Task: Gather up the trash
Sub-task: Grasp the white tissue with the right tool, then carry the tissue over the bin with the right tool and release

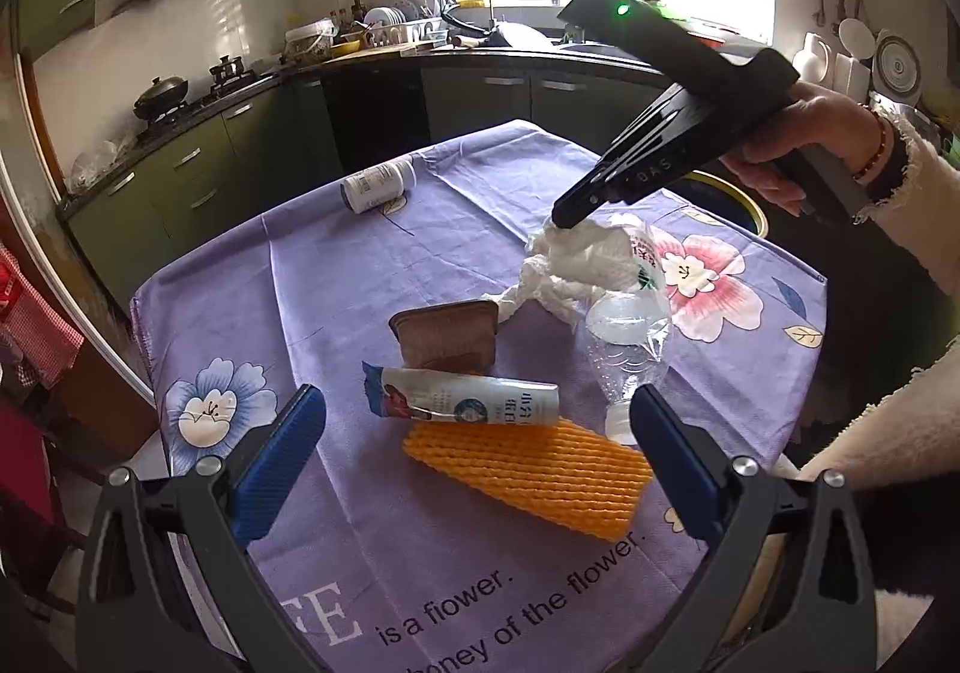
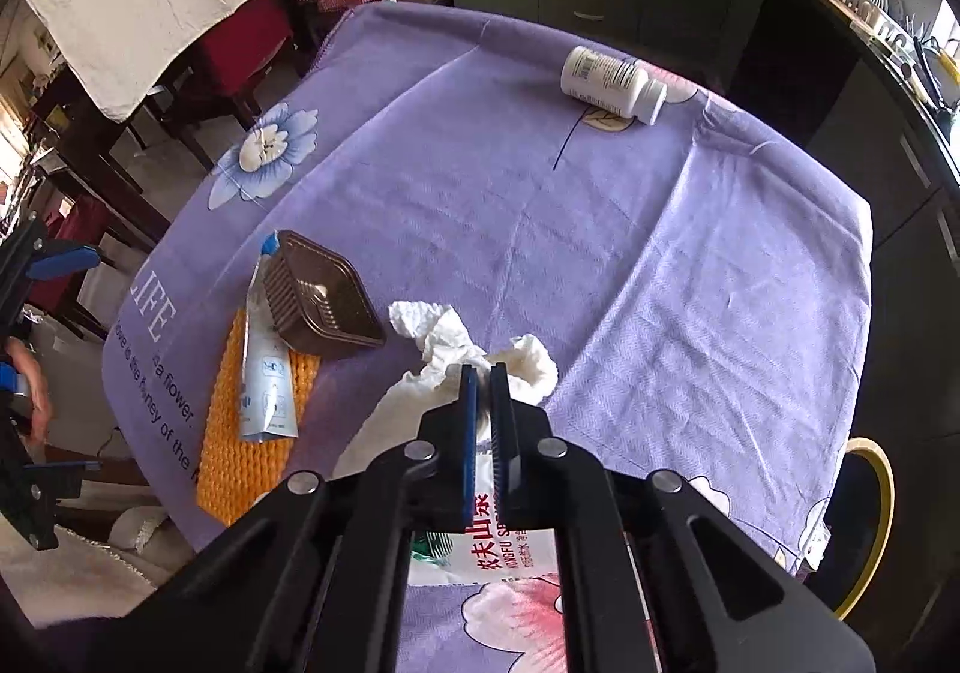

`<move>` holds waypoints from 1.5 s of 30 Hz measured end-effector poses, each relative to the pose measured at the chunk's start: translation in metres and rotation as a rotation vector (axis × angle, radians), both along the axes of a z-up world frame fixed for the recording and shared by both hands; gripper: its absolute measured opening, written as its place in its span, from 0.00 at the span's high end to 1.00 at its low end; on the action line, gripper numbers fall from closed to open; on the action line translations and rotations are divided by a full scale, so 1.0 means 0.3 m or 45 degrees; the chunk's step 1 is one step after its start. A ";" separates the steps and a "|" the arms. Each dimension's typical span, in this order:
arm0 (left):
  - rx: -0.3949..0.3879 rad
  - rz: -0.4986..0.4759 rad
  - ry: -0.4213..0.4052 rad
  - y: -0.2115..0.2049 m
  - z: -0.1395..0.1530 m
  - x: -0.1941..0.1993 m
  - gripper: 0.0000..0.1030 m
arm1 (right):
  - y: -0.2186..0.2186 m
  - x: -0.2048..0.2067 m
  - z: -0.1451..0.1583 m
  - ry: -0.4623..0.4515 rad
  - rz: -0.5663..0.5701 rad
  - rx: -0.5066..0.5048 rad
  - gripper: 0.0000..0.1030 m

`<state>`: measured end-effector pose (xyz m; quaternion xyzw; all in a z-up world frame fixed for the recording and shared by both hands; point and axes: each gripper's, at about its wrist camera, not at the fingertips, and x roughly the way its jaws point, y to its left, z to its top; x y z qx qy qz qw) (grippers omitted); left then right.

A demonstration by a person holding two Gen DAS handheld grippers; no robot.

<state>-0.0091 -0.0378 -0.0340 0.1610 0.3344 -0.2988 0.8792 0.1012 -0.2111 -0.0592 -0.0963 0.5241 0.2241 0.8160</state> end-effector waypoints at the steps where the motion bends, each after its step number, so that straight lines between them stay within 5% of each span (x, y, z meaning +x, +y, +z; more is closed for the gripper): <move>1: -0.006 0.012 0.007 0.011 0.001 0.003 0.06 | -0.003 -0.005 0.017 -0.014 -0.001 0.012 0.95; 17: 0.035 0.025 -0.002 0.016 0.021 0.009 0.06 | -0.182 -0.083 0.316 -0.240 -0.116 0.178 0.95; 28: 0.046 -0.054 0.033 -0.037 0.026 0.005 0.06 | -0.506 -0.142 0.511 -0.382 -0.380 0.149 0.95; 36: 0.028 -0.145 0.063 -0.111 0.028 0.003 0.06 | -0.863 -0.132 0.414 -0.305 -0.687 0.045 0.95; 45: 0.025 -0.249 0.139 -0.217 0.027 0.011 0.06 | -1.212 -0.050 0.056 -0.063 -0.953 -0.031 0.94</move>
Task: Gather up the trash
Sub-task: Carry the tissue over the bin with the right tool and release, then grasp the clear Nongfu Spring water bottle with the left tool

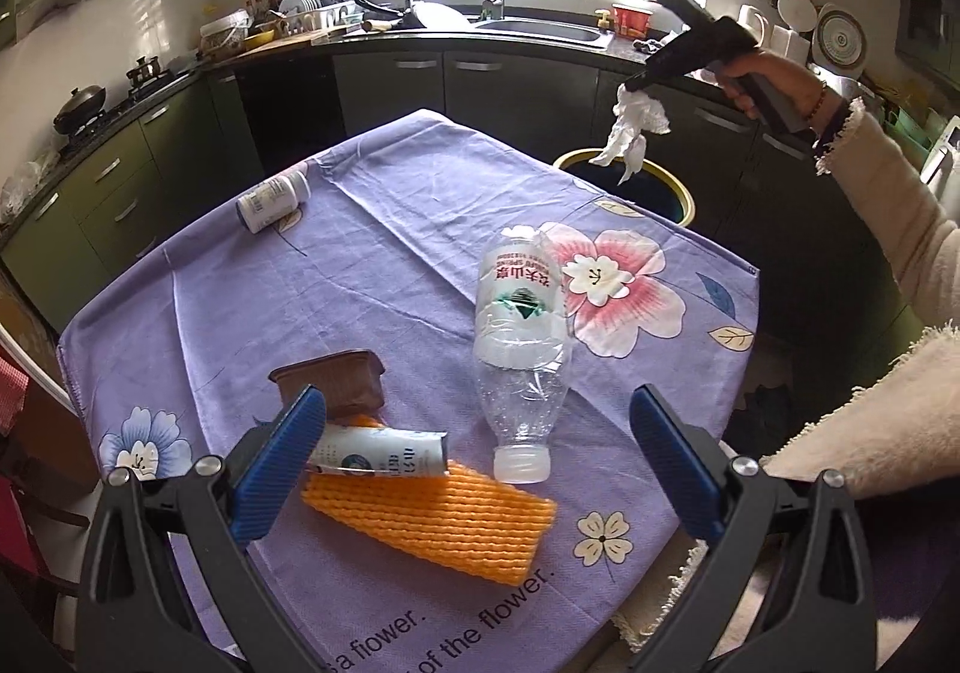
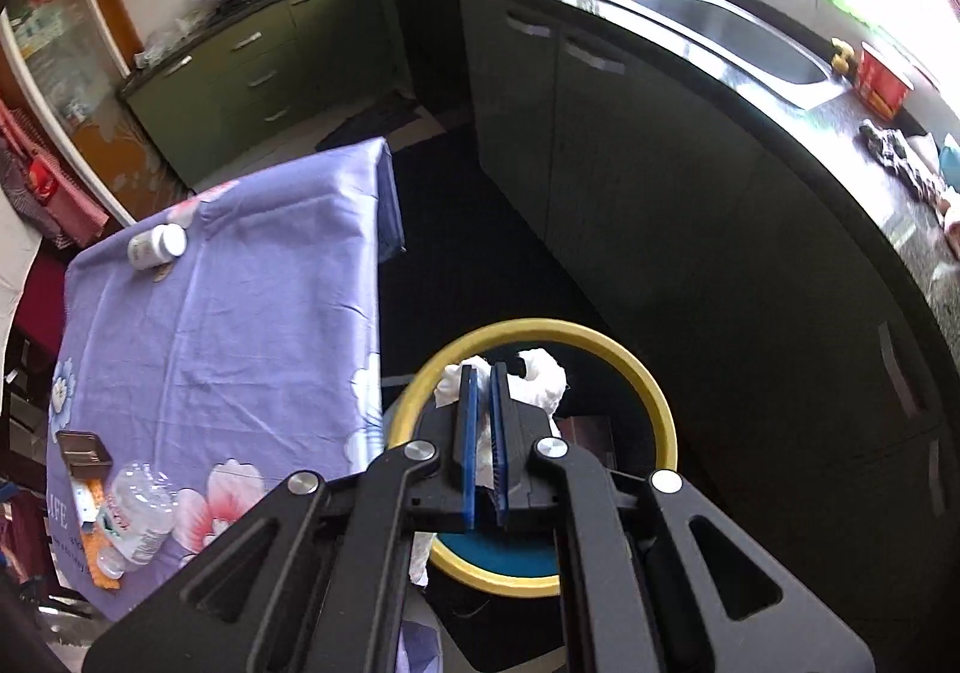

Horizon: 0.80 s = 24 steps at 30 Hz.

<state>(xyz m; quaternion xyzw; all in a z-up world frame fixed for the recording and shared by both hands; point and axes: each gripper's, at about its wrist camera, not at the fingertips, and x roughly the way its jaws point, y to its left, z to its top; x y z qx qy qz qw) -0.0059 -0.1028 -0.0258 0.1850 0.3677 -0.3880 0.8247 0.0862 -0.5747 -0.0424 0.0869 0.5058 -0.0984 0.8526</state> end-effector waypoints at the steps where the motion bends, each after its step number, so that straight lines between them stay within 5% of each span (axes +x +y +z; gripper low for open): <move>1: 0.002 -0.013 0.009 -0.013 -0.003 0.001 0.06 | -0.029 0.005 -0.045 0.035 -0.030 -0.033 0.82; 2: 0.007 -0.028 0.018 -0.031 -0.007 0.005 0.06 | -0.044 0.007 -0.076 0.059 -0.054 -0.063 0.56; 3: 0.009 -0.042 0.028 -0.047 -0.012 0.008 0.06 | -0.054 -0.002 -0.096 0.061 -0.074 -0.084 0.44; 15: 0.071 -0.195 0.211 -0.278 -0.121 0.104 0.06 | 0.100 -0.242 -0.038 -0.130 0.070 0.041 0.45; 24: 0.244 -0.133 0.290 -0.417 -0.220 0.219 0.06 | 0.245 -0.252 -0.041 -0.150 0.181 0.088 0.45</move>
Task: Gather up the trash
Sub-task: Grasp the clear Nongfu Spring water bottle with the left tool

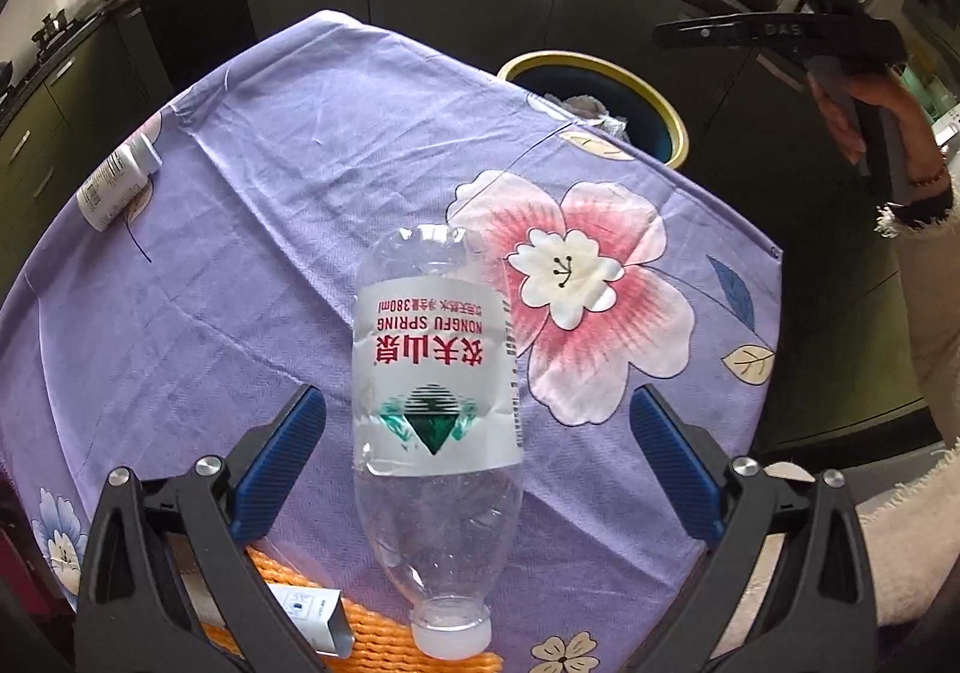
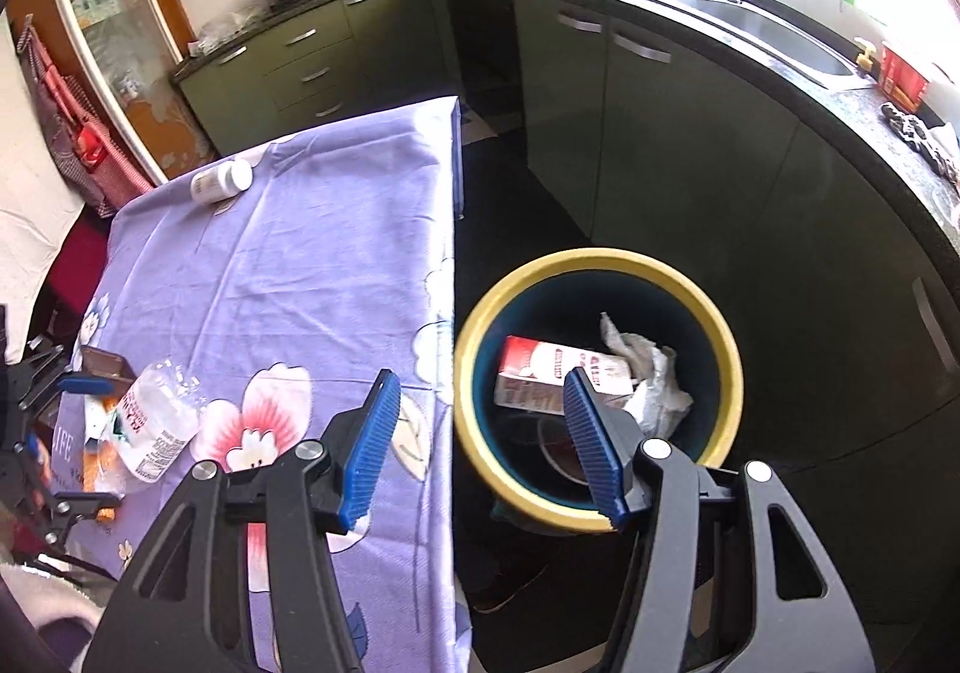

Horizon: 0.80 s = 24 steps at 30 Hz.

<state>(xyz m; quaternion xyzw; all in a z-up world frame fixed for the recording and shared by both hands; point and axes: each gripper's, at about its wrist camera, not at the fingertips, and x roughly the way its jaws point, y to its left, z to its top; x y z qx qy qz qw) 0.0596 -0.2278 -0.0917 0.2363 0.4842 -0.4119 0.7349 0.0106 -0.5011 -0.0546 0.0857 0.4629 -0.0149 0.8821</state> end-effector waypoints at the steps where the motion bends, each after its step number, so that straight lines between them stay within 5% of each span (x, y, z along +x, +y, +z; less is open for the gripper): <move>1: 0.027 0.006 -0.001 -0.009 -0.015 0.011 0.06 | 0.011 -0.001 -0.008 0.004 0.011 0.003 0.45; 8: 0.159 0.066 0.051 -0.046 -0.110 0.071 0.07 | 0.046 0.007 -0.044 0.037 0.046 0.019 0.45; 16: 0.187 0.066 0.107 -0.048 -0.131 0.064 0.39 | 0.035 -0.004 -0.056 0.035 0.042 0.033 0.45; 24: 0.138 0.038 0.089 -0.042 -0.064 0.040 0.40 | -0.004 -0.024 -0.052 0.020 0.009 0.037 0.45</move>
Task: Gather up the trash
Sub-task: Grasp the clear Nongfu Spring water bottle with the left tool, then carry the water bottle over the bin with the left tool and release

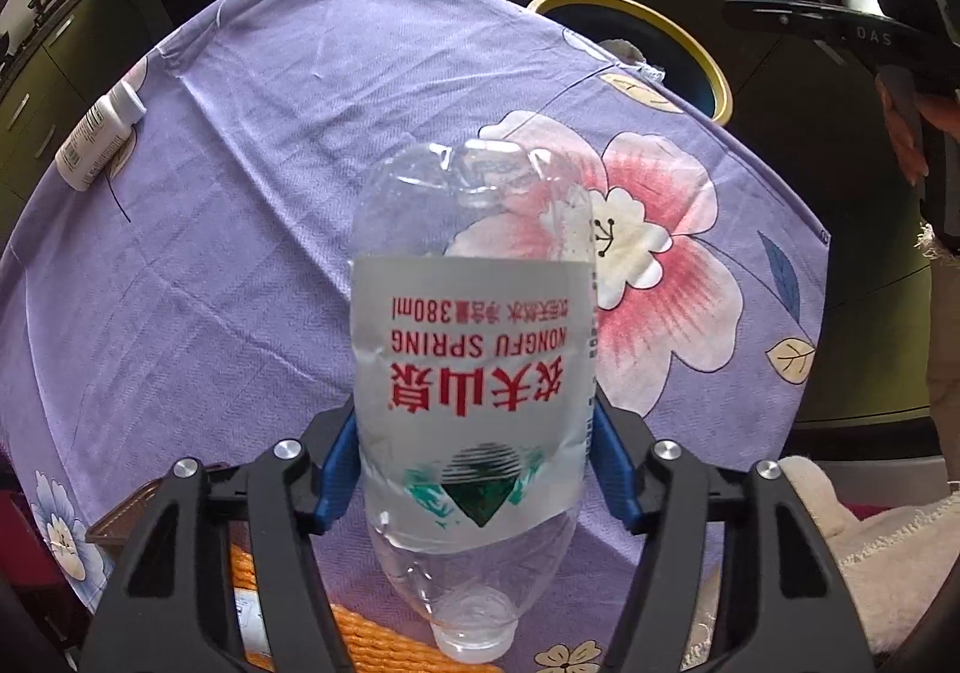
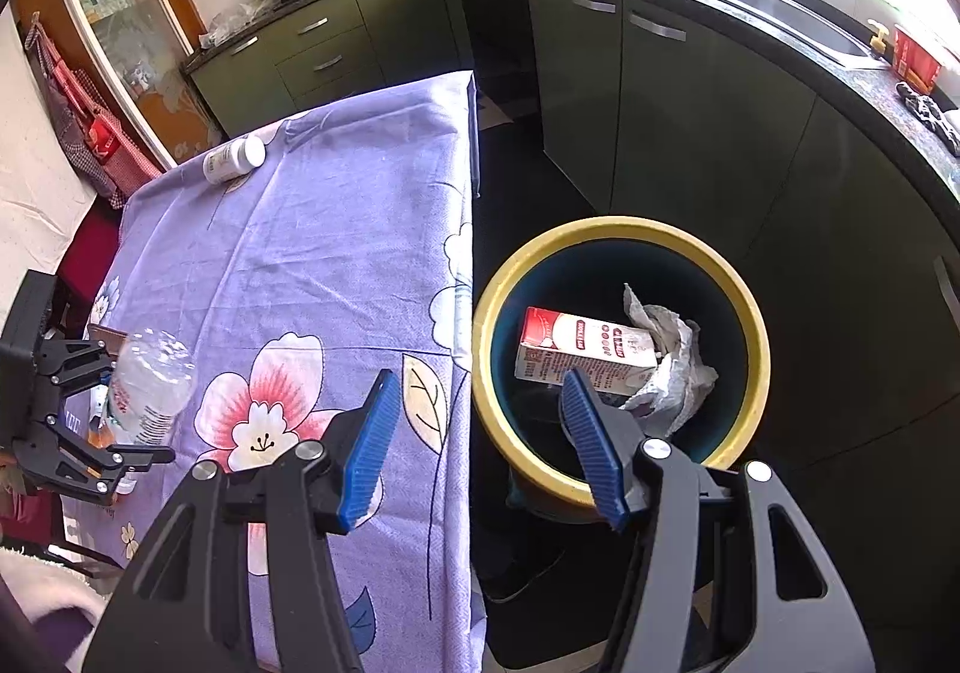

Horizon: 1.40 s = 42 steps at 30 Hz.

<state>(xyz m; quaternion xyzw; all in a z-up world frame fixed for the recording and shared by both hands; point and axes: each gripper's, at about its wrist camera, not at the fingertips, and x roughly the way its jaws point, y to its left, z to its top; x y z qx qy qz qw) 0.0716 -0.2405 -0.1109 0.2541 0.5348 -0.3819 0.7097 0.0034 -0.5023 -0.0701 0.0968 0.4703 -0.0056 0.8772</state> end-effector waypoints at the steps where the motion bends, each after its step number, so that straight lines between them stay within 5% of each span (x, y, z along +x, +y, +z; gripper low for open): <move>1: -0.011 -0.007 0.000 -0.006 0.018 -0.001 0.40 | -0.010 -0.006 0.002 -0.003 -0.010 0.001 0.45; 10: -0.102 -0.140 -0.038 -0.181 0.154 -0.016 0.40 | -0.126 -0.083 0.001 -0.022 -0.108 0.025 0.45; 30: -0.225 -0.380 -0.111 -0.715 0.278 0.006 0.41 | -0.336 -0.239 -0.037 -0.048 -0.270 0.086 0.45; 35: -0.205 -0.426 -0.076 -0.859 0.238 0.028 0.41 | -0.399 -0.278 -0.056 -0.041 -0.319 0.105 0.45; 40: -0.104 -0.425 -0.005 -0.998 0.096 0.064 0.40 | -0.449 -0.290 -0.091 -0.022 -0.351 0.130 0.45; 42: -0.068 -0.407 0.020 -1.040 0.035 0.079 0.24 | -0.465 -0.291 -0.102 -0.013 -0.368 0.141 0.45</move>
